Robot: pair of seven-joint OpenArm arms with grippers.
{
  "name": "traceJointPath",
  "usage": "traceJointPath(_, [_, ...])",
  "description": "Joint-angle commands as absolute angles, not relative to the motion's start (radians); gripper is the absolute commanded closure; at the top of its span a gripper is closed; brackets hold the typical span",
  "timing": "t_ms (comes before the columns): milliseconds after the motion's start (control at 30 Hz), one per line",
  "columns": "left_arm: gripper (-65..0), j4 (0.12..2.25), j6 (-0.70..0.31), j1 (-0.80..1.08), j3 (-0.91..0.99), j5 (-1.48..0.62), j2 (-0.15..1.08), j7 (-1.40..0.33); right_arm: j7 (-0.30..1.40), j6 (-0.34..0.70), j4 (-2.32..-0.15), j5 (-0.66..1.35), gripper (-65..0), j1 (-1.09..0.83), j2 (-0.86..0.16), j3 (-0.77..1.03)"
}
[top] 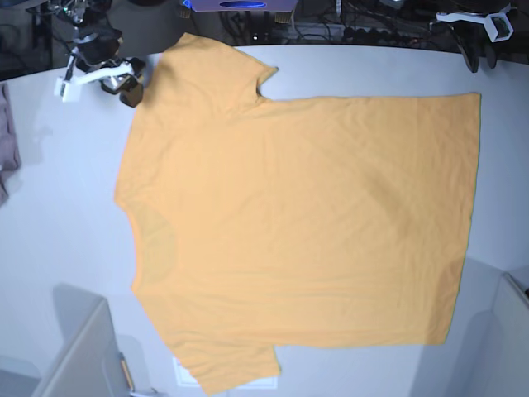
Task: Fold the T-shirt properly
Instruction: 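Lower both grippers onto the shirt's shoulder corners and close them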
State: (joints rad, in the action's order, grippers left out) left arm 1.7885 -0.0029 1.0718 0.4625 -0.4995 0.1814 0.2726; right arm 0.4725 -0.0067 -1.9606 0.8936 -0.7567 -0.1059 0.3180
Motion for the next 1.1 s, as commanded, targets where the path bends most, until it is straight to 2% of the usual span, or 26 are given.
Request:
traceJointPath(0, [-33.2, 1.784, 0.004, 1.082, 0.467, -0.521, 0.185, 0.292, 0.463, 0.002, -1.957, 0.914, -34.5, -0.750, -0.122, 0.323])
traceJointPath(100, [-44.1, 1.750, -0.051, 1.069, 0.469, -0.595, 0.202, 0.292, 0.493, 0.001, -1.900, 0.915, -34.5, -0.711, -0.127, 0.323])
traceJointPath(200, [-49.0, 1.721, -0.122, 1.069, 0.469, -0.714, 0.232, 0.291, 0.545, 0.001, -1.847, 0.915, -34.5, -0.688, -0.127, 0.323])
traceJointPath(433, [-48.7, 1.698, -0.128, 1.067, 0.469, -0.774, 0.271, 0.291, 0.575, 0.001, -1.785, 0.915, -34.5, -0.680, -0.119, 0.311])
traceJointPath(567, [-48.7, 1.685, -0.128, 1.026, 0.469, -0.776, 0.269, 0.289, 0.584, 0.001, -1.784, 0.915, -34.1, -0.700, -0.125, 0.231])
traceJointPath(667, [-48.7, 1.679, -0.128, 0.987, 0.475, -0.776, 0.269, 0.214, 0.584, 0.001, -1.785, 0.915, -33.9, -0.708, -0.125, 0.191])
traceJointPath(833, [-48.7, 1.676, -0.130, 0.888, 0.608, -0.776, 0.217, 0.001, 0.587, 0.001, -1.781, 0.915, -32.7, -0.708, -0.125, 0.188])
traceJointPath(900, [-48.7, 1.673, -0.134, 0.854, 0.670, -0.776, 0.196, -0.064, 0.585, 0.001, -1.781, 0.915, -25.2, -0.705, -0.125, 0.196])
traceJointPath(1033, [-48.7, 1.672, -0.260, 0.789, 0.763, -0.776, 0.165, -0.203, 0.587, 0.001, -1.781, 0.915, 0.0, -0.699, -0.127, 0.193])
traceJointPath(1067, [-48.7, 1.670, -0.282, 0.771, 0.785, -0.776, 0.154, -0.245, 0.587, 0.001, -1.781, 0.915, 0.0, -0.696, -0.127, 0.191])
